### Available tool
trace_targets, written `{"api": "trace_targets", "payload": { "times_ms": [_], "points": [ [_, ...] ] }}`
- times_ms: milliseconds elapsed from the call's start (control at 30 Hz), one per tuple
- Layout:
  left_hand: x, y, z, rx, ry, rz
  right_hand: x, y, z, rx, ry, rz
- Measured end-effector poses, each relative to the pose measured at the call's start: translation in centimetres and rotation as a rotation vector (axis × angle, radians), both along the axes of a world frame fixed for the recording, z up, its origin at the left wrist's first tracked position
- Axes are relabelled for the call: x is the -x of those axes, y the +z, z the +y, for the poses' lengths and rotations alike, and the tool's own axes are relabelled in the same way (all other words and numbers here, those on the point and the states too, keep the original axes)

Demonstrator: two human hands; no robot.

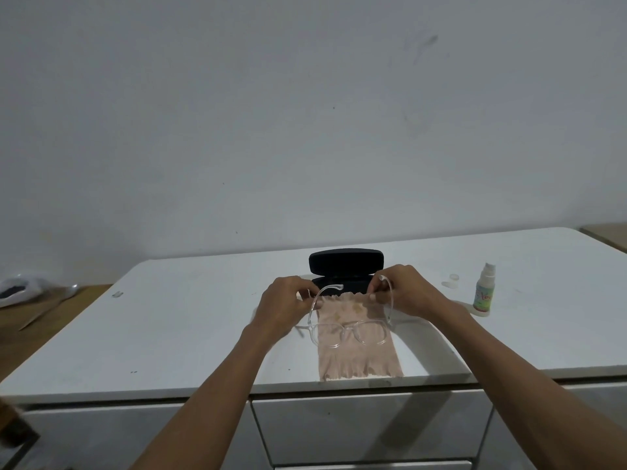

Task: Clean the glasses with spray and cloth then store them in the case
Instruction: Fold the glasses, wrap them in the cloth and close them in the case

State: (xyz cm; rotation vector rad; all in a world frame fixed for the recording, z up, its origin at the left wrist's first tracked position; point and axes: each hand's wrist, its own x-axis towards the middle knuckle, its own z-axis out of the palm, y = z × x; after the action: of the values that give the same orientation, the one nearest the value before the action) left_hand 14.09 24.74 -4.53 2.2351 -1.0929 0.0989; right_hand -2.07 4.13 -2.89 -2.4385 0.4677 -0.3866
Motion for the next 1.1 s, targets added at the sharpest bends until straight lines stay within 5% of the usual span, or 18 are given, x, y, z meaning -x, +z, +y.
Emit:
{"api": "trace_targets", "payload": {
  "times_ms": [733,1100],
  "points": [
    [0.1,-0.7,-0.3,-0.090,0.046,0.100,-0.2,-0.4,-0.7,0.023,-0.006,0.017],
    [0.1,-0.4,0.1,0.126,-0.044,0.329,-0.4,-0.7,-1.1,0.079,-0.064,0.023]
  ]
}}
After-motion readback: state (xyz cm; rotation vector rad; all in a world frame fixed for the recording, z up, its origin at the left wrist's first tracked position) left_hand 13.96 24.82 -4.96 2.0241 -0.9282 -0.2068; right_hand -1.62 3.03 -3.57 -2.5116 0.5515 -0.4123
